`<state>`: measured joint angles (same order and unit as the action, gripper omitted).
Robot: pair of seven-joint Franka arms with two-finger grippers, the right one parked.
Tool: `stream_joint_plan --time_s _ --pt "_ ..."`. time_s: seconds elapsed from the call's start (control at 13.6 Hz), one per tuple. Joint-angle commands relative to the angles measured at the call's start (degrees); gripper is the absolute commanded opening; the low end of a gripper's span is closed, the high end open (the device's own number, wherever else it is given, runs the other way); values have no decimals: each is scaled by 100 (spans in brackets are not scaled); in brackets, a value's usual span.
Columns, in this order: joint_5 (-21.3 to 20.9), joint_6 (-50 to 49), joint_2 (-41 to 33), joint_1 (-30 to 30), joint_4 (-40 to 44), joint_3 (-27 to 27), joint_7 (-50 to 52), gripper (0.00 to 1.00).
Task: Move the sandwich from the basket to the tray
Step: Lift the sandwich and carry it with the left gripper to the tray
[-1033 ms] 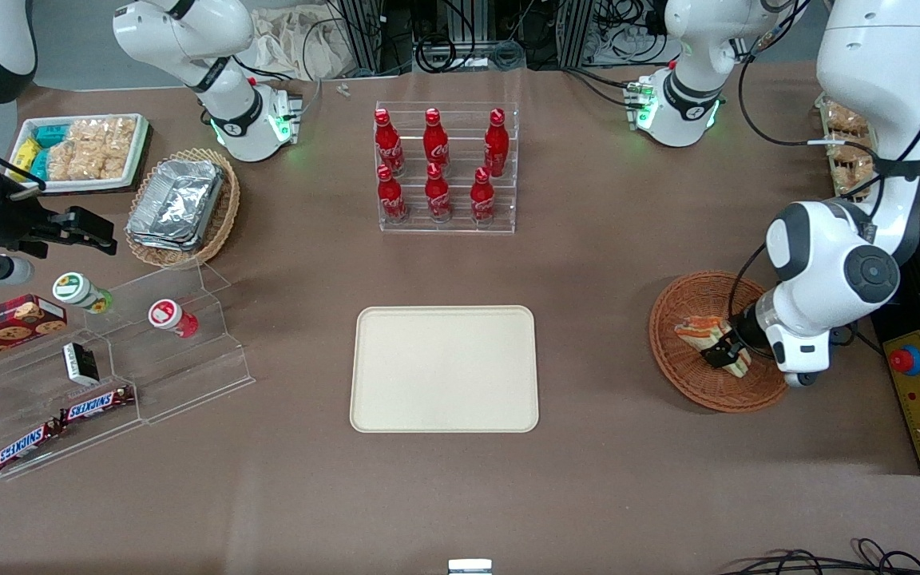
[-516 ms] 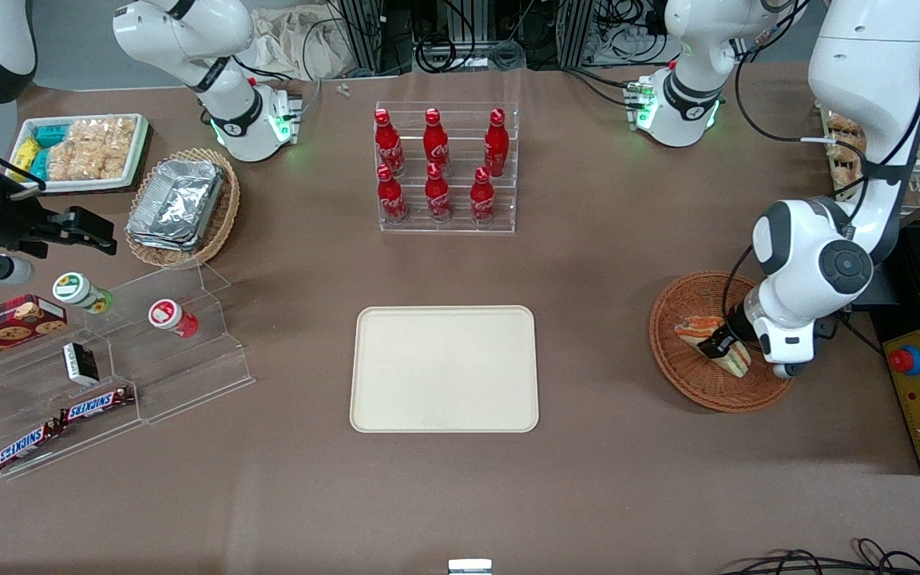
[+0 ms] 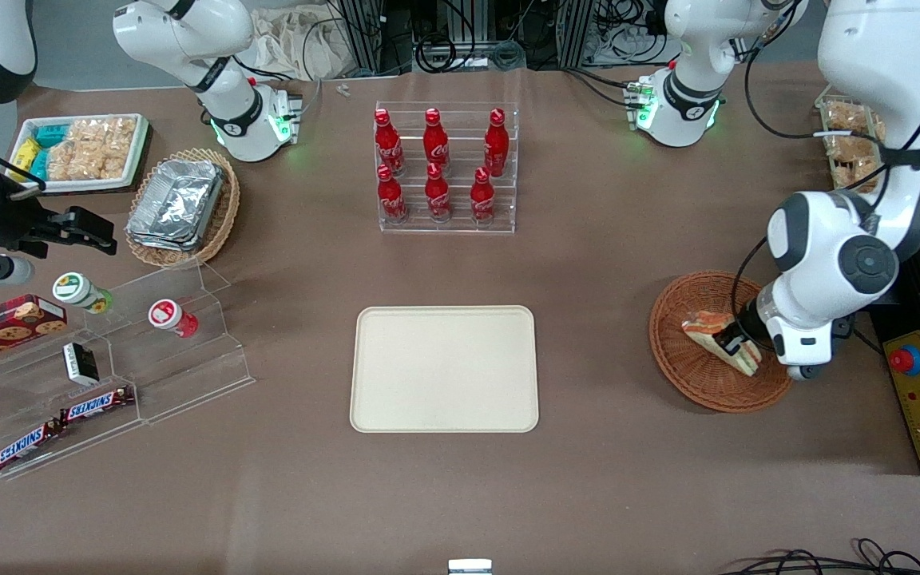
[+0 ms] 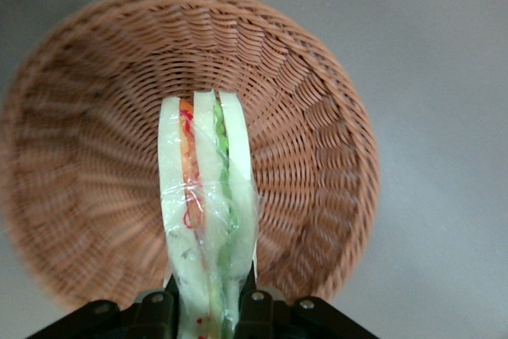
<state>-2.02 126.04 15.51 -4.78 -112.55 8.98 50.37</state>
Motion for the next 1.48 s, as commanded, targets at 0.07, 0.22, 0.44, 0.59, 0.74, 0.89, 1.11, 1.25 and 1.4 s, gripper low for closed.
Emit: stream_joint_plan --time_s 0.07,0.22,0.44,0.59,0.74,0.89,1.11,1.25,1.4 --pt "-71 -1649 -706 126 882 112 96 0" --pt "-53 -2055 -848 126 1259 270 78 0" --pt "9 -2303 -604 143 1823 927 -210 0" --pt "-52 -2233 -279 170 2060 1568 -561 0" --pt "-228 -1883 169 353 2176 2010 -1018 0" --pt "-334 -1295 538 826 2123 2073 -1091 0" --pt "-1078 -539 1258 1320 2158 2073 -1047 0" --pt "-1309 -20 1716 1470 2176 2073 -1038 0" --pt "-1327 228 2173 1532 2324 2073 -1038 0"
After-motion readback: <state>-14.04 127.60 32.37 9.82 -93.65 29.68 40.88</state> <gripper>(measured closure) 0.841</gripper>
